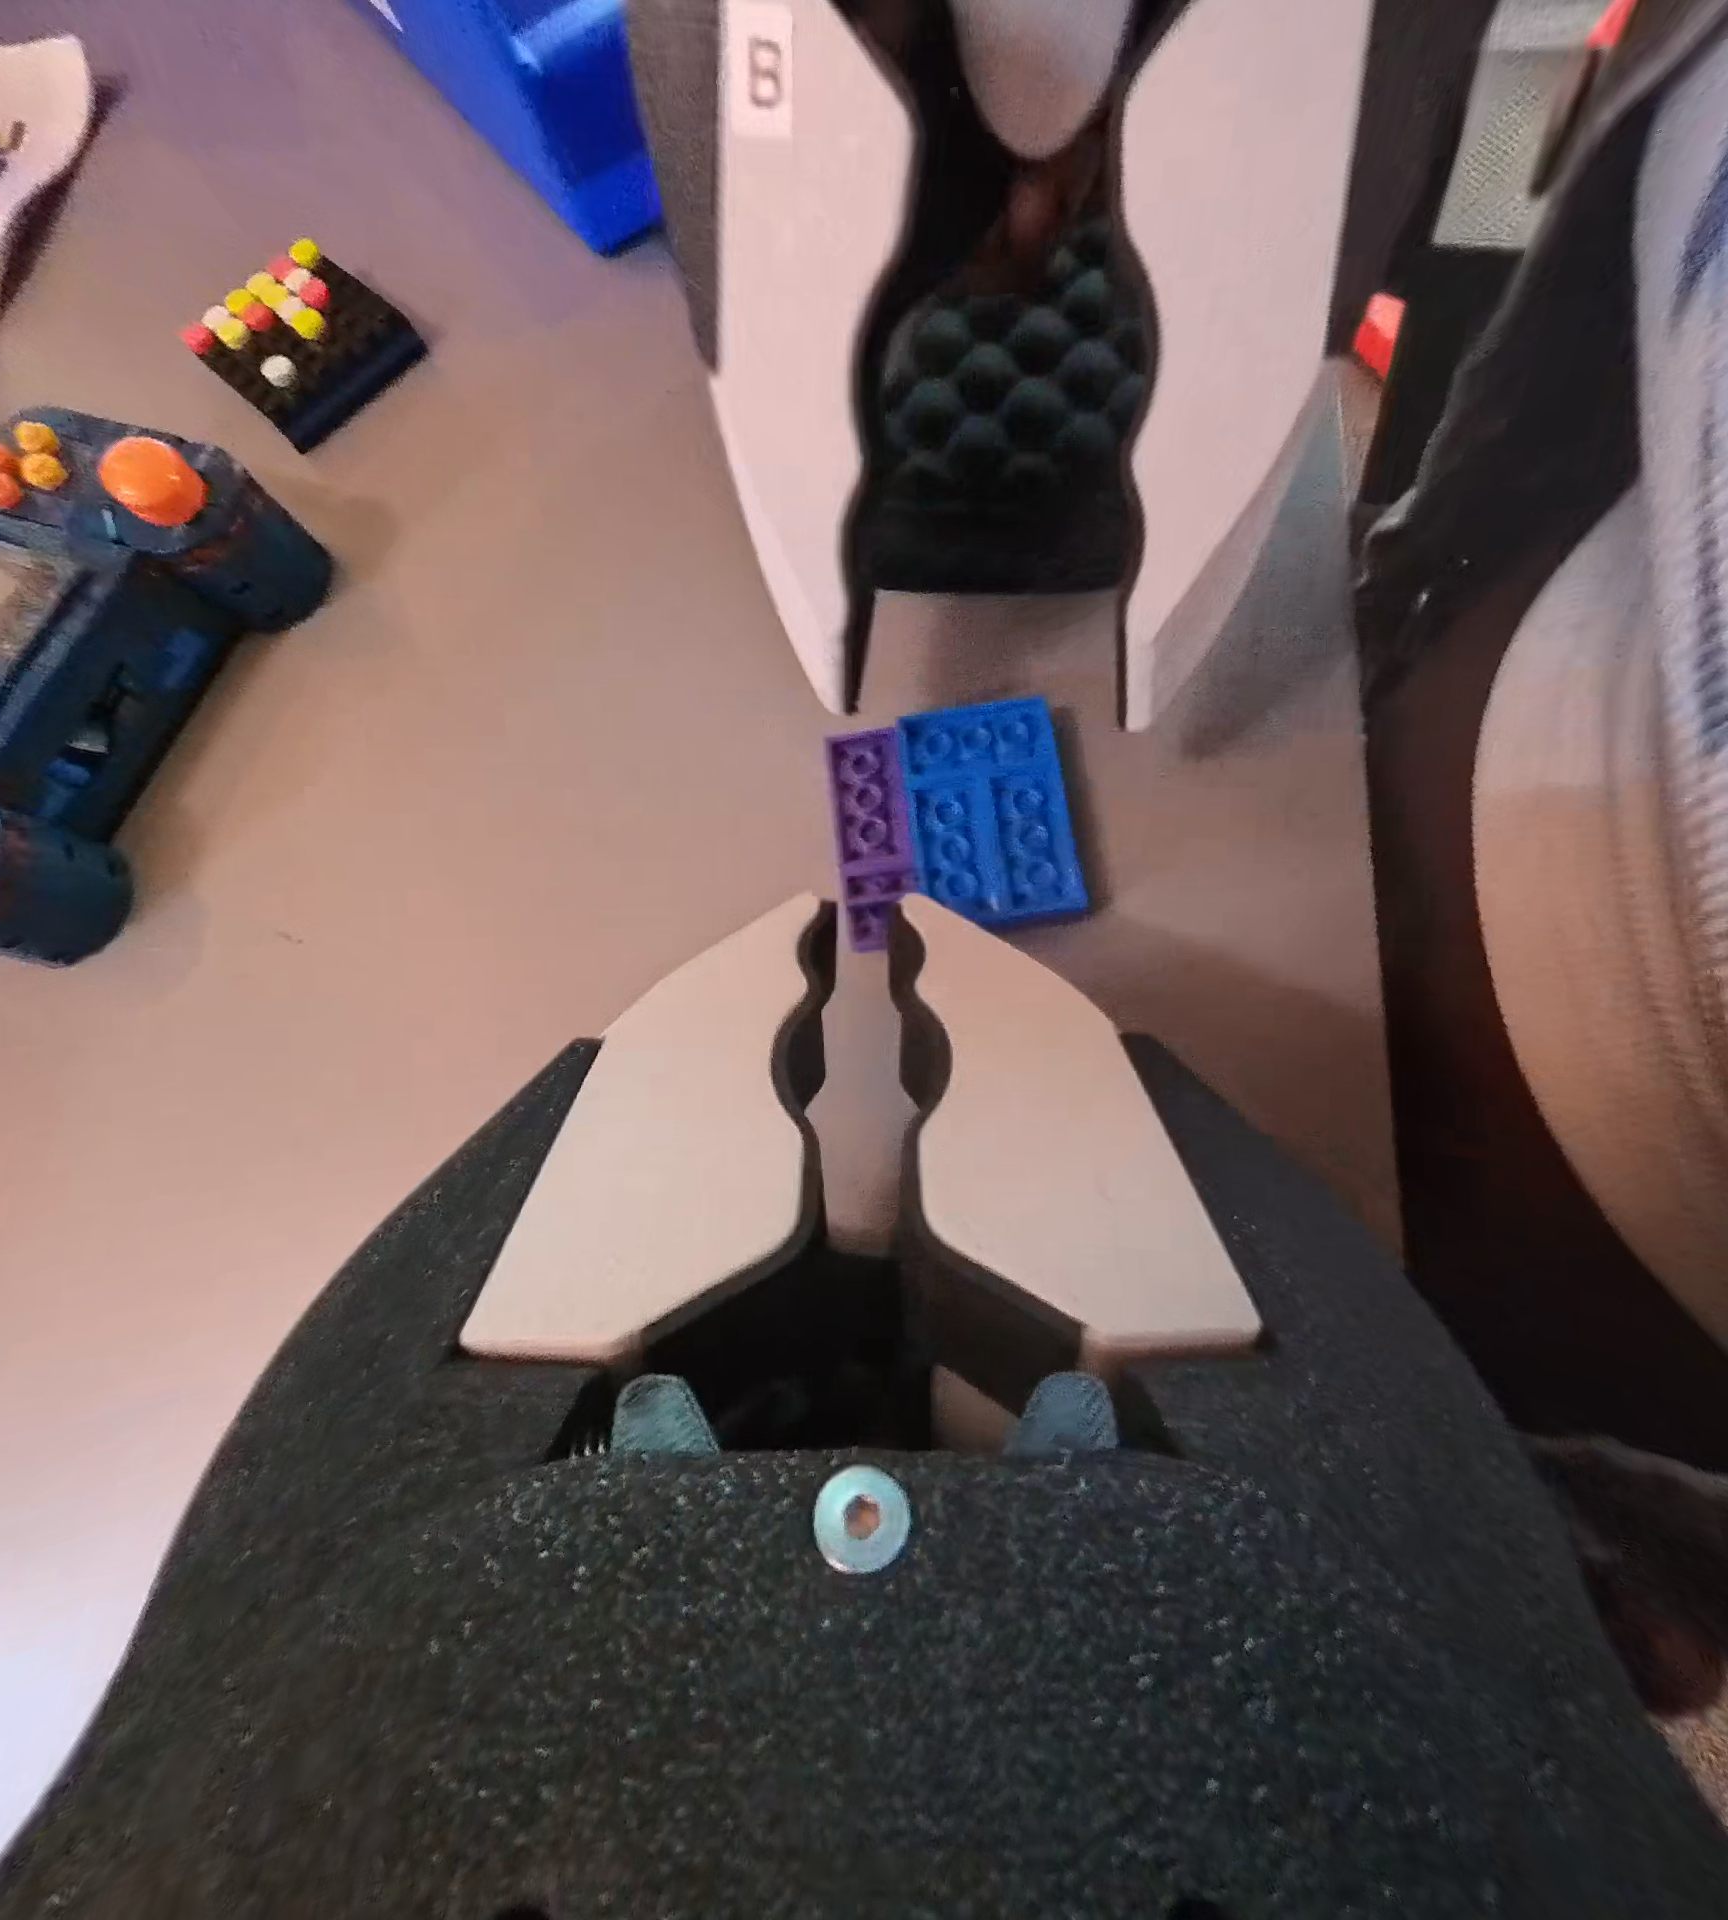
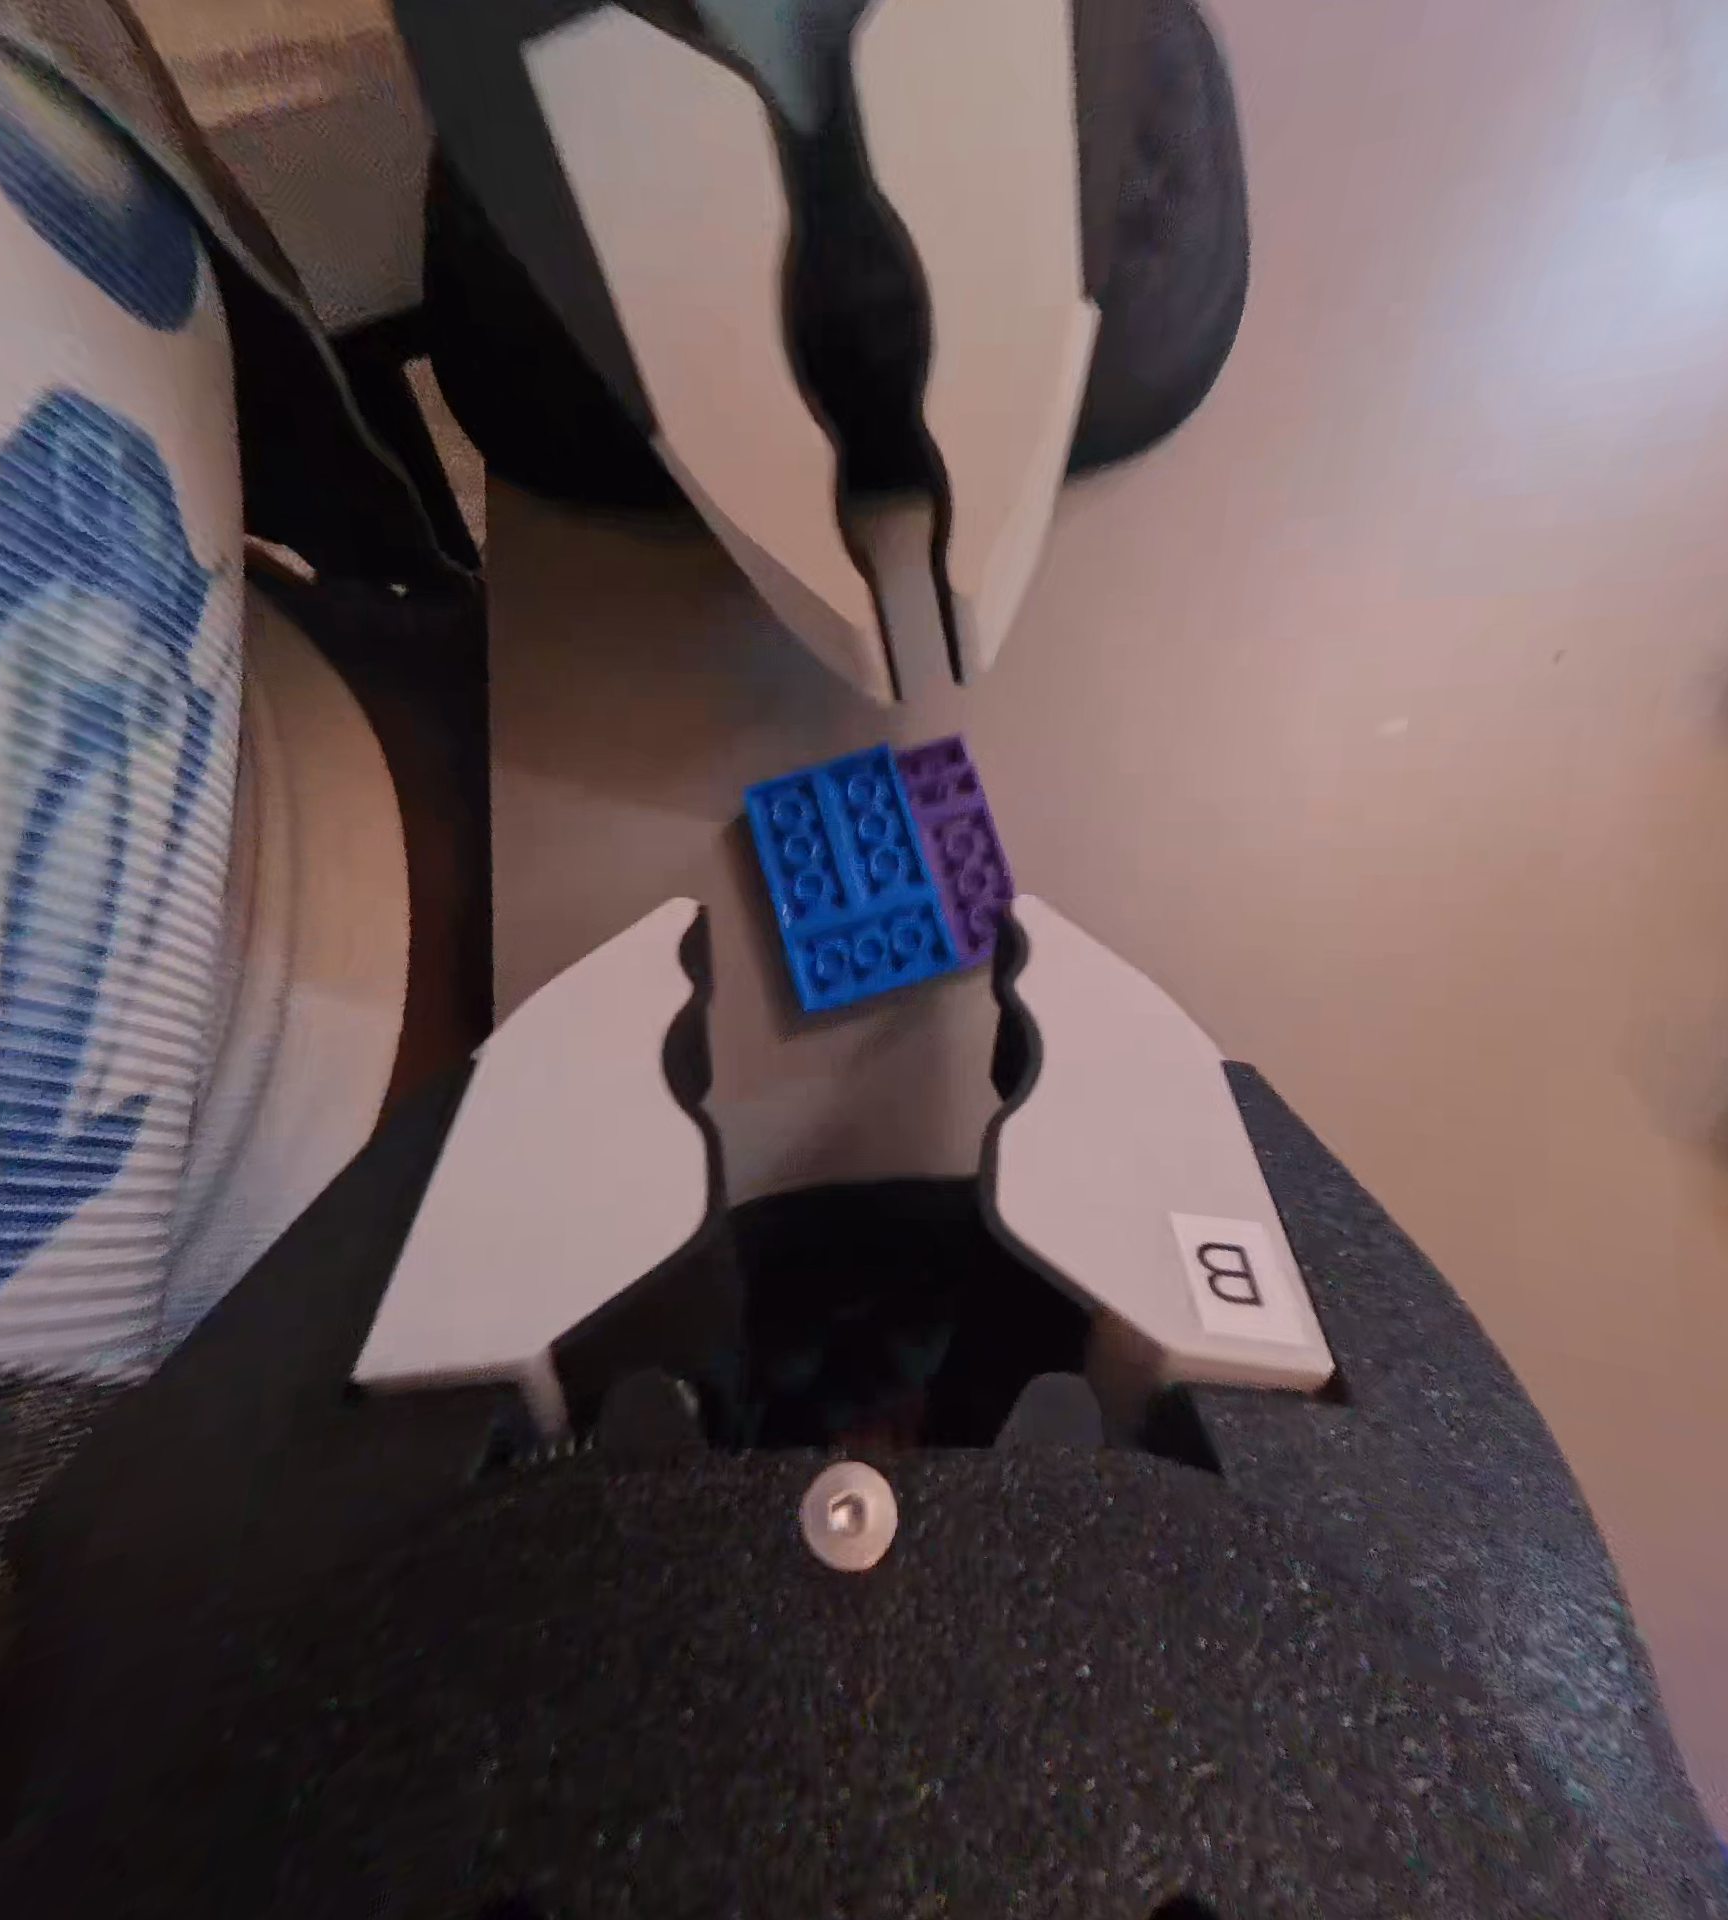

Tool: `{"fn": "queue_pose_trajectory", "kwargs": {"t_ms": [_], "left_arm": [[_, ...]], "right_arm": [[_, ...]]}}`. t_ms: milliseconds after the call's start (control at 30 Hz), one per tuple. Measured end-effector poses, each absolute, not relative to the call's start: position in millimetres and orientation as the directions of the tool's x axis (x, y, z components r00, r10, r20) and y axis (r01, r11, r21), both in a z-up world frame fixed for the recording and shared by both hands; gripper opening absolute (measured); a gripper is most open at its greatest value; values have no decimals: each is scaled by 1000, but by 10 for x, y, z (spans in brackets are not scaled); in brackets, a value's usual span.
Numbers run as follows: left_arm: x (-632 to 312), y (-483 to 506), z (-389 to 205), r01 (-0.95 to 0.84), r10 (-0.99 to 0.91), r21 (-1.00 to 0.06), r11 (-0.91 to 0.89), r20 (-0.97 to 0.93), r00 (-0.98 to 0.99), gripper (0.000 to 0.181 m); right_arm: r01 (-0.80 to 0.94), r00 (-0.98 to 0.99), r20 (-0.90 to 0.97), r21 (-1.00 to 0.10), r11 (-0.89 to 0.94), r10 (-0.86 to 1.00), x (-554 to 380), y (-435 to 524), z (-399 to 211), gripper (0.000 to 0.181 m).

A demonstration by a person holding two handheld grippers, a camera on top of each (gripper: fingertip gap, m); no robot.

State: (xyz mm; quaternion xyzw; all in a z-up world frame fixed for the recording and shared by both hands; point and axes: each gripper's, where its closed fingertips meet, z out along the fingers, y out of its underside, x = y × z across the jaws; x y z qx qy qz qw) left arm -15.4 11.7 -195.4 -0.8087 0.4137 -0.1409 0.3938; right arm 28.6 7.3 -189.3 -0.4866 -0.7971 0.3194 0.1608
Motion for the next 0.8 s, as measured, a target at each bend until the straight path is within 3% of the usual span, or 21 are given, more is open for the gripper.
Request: {"fn": "queue_pose_trajectory", "kwargs": {"t_ms": [67,167,567,800], "left_arm": [[-177,164,-1961,-525,-792,-754,-394,-11,610,6],[-146,124,-2021,-511,-819,-731,-453,114,562,4],[-128,65,-2120,-568,-848,-700,-433,103,520,5],[-170,282,-2134,-561,-824,-666,-492,147,547,4]], "right_arm": [[627,-522,-18,-686,369,853,220,23,-1859,42],[633,-567,23,-627,453,824,215,22,-1967,44],[582,-628,110,-591,559,770,177,0,-2127,33],[400,-728,329,-509,762,602,152,30,-2110,33]]}}
